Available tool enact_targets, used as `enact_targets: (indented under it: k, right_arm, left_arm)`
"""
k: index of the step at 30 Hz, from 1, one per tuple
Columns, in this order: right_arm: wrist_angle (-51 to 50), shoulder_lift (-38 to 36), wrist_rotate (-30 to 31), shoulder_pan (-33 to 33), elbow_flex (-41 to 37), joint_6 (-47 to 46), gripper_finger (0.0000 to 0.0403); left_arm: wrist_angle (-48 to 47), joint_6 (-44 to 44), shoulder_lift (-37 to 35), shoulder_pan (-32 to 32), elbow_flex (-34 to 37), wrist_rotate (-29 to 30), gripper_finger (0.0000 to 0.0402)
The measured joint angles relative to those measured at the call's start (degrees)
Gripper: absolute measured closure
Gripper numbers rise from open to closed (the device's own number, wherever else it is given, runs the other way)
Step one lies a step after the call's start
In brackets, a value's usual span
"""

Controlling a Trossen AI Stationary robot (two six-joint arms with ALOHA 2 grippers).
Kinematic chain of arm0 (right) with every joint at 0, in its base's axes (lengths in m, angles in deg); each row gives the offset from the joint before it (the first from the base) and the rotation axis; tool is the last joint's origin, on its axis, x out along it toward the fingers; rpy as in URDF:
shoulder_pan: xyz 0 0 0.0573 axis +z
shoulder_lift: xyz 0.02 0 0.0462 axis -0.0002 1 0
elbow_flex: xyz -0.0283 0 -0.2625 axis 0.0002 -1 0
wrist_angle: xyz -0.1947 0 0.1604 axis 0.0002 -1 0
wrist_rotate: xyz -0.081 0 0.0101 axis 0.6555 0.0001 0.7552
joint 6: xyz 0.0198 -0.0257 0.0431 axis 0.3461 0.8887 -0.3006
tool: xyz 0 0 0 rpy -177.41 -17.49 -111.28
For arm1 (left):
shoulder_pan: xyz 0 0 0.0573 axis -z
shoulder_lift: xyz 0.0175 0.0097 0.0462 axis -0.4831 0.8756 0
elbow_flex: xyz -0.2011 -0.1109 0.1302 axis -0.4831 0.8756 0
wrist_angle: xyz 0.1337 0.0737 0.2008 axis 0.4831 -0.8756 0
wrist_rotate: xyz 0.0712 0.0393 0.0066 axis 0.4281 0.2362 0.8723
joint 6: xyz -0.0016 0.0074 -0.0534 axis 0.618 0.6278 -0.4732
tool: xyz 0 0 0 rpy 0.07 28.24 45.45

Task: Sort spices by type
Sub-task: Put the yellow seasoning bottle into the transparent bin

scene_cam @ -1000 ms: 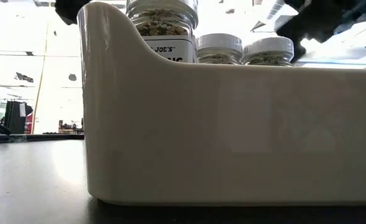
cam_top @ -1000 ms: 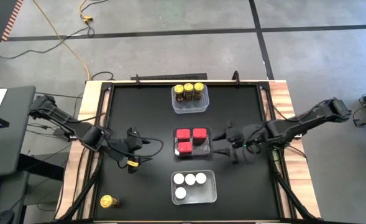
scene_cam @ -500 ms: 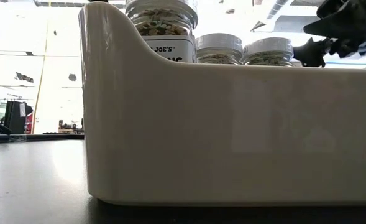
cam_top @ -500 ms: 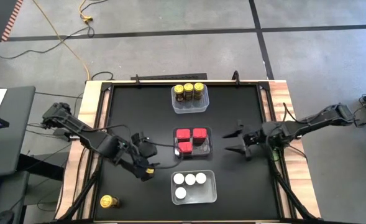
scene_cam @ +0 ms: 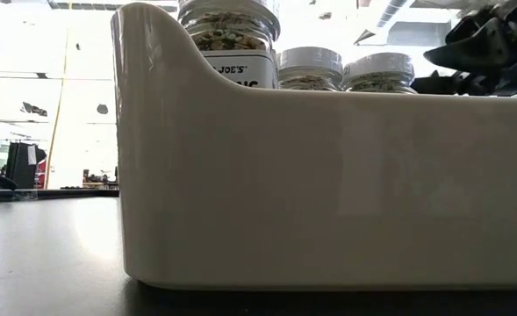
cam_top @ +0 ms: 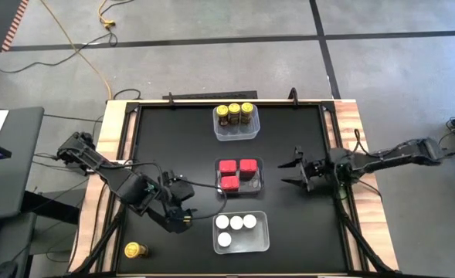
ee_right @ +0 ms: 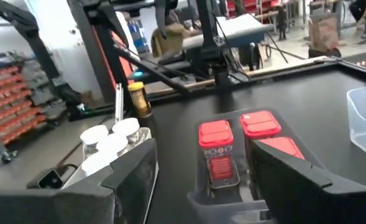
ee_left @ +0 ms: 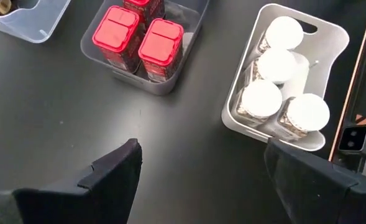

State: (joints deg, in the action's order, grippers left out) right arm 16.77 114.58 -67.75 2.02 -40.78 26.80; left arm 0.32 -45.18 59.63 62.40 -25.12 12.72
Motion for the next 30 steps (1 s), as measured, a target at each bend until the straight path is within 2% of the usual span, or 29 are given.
enact_targets:
  k: [4,8,16,19,24,30]
  right_arm:
    - [3.23,-0.15,-4.89,-5.87,-1.53,-1.51,0.0117]
    - [0.46,-0.57,-5.71,-7.38,-1.56,-4.43,0.0117]
    - [-4.84,-2.83,1.91,-3.79,-1.56,-5.66,0.0117]
    - [-7.18,-5.91,4.96,-2.5,-1.56,-5.1,0.0117]
    - [-8.91,-13.04,5.65,-2.29,-1.58,-3.17,0.0117]
    - [-20.12,-22.91,5.61,-3.56,-1.58,-3.15,0.0117]
  left_arm:
    - [-0.15,1.27,0.0,-0.01,0.0,-0.01,0.0076]
    - [-1.22,-1.44,0.0,0.52,0.0,-1.33,0.0076]
    - [-3.95,-9.89,0.0,4.05,0.0,-1.29,0.0076]
    - [-4.65,-11.77,0.0,4.94,0.0,-0.64,0.0076]
    - [-4.88,-12.5,0.0,5.22,0.0,0.09,0.0076]
    - [-4.87,-11.17,0.0,5.01,0.0,1.02,0.0076]
